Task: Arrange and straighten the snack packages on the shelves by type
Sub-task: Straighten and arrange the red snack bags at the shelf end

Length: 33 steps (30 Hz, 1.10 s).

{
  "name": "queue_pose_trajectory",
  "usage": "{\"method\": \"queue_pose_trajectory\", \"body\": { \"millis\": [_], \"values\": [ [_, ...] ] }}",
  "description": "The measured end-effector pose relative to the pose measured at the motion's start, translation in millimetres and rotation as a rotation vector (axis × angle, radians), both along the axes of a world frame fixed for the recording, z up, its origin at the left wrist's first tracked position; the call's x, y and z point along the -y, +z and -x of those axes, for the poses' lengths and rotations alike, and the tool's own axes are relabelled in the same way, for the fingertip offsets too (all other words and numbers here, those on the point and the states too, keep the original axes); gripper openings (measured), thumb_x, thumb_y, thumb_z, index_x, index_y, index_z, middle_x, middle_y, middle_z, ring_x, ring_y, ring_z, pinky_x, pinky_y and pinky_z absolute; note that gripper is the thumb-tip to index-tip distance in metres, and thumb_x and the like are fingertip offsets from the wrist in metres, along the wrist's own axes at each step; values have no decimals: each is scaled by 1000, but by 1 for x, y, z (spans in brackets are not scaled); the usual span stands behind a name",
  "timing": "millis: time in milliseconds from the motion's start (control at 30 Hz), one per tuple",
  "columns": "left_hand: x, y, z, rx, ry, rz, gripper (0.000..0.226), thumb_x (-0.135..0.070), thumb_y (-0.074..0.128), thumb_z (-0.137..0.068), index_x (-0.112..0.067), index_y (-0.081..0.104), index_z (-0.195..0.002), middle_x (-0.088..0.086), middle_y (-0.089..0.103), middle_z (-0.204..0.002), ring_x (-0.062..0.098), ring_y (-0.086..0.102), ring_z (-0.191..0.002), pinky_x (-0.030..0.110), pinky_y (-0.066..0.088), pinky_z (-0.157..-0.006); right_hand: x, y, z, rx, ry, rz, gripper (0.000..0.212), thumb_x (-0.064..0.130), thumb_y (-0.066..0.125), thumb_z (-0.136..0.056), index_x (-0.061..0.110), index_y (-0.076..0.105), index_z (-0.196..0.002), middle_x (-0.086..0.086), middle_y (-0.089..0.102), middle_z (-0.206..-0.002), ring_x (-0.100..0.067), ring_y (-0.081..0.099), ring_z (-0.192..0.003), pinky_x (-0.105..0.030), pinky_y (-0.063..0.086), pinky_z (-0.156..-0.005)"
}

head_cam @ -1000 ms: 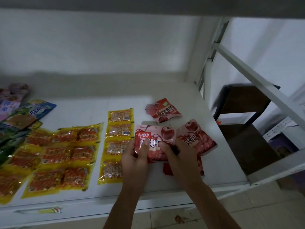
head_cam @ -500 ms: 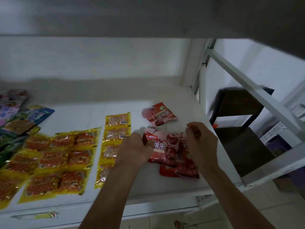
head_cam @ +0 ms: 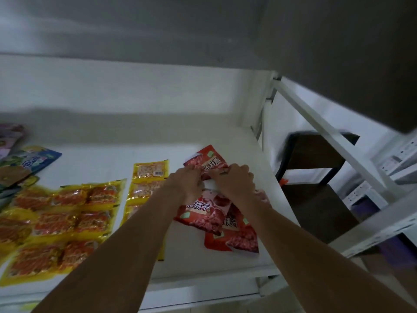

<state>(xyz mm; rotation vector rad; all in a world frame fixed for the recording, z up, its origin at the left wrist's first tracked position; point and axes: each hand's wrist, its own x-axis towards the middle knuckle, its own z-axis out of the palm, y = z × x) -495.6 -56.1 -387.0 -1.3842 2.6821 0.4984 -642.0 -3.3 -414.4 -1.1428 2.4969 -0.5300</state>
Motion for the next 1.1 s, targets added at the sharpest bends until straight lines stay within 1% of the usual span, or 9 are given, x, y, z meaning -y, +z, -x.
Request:
{"method": "queue_pose_trajectory", "body": {
  "millis": [200,300,400,533,667,767,867,1033,1100],
  "values": [
    [-13,-3,-13,59,-93,194,38,-25,47,-101,-22,61,-137,6,58,-141,30,50,-132,46,33,-115,1,0,4,-106,96,-57,64,69,45,-98,20,54,-138,-13,46,-139,-37,44,-130,-51,36,-109],
    [-15,2,-13,-138,-51,109,30,-20,46,-100,-23,71,-117,5,71,-118,31,62,-115,44,41,-106,1,2,3,-144,114,-110,70,73,48,-96,19,53,-140,-12,44,-142,-37,42,-133,-51,34,-110],
    [-3,5,-18,-355,75,164,33,-14,52,-95,-21,72,-121,6,72,-120,31,64,-115,44,49,-100,3,0,0,-158,200,-91,58,59,59,-96,24,51,-143,-6,44,-147,-35,41,-135,-51,32,-111],
    [18,0,-22,-313,215,75,47,-27,60,-100,-12,54,-145,15,58,-140,37,54,-130,49,48,-107,2,-2,-1,-75,333,28,56,35,61,-99,33,43,-153,1,44,-156,-32,37,-141,-49,26,-114],
    [22,-8,-18,-272,262,-48,29,-24,73,-94,-6,68,-117,12,66,-117,31,63,-112,41,55,-93,-1,-9,-4,-45,360,117,59,32,61,-103,31,40,-158,5,46,-159,-27,36,-145,-46,24,-117],
    [23,-13,-17,-423,399,-152,11,-10,79,-89,-11,72,-97,3,69,-95,17,65,-89,24,52,-71,0,-11,-1,-133,327,123,64,45,63,-100,23,41,-156,-3,49,-153,-29,43,-140,-44,30,-114],
    [24,-12,-26,-682,557,-218,18,-7,78,-89,-18,67,-98,-1,67,-87,13,61,-75,15,43,-55,3,-10,2,-102,233,120,72,62,61,-95,18,48,-149,-5,59,-140,-30,52,-131,-45,36,-111],
    [13,-3,-35,-1067,601,-508,17,-5,79,-90,-8,72,-106,9,79,-99,23,77,-83,28,62,-69,12,-1,-5,189,164,331,38,51,69,-95,17,71,-110,5,73,-100,-18,69,-101,-28,52,-83],
    [4,3,-35,-1091,546,-627,21,0,76,-90,-6,74,-110,10,80,-100,26,79,-87,30,65,-74,14,5,-12,435,87,474,22,35,76,-94,15,77,-104,3,77,-95,-17,74,-93,-34,60,-83]
  ]
}}
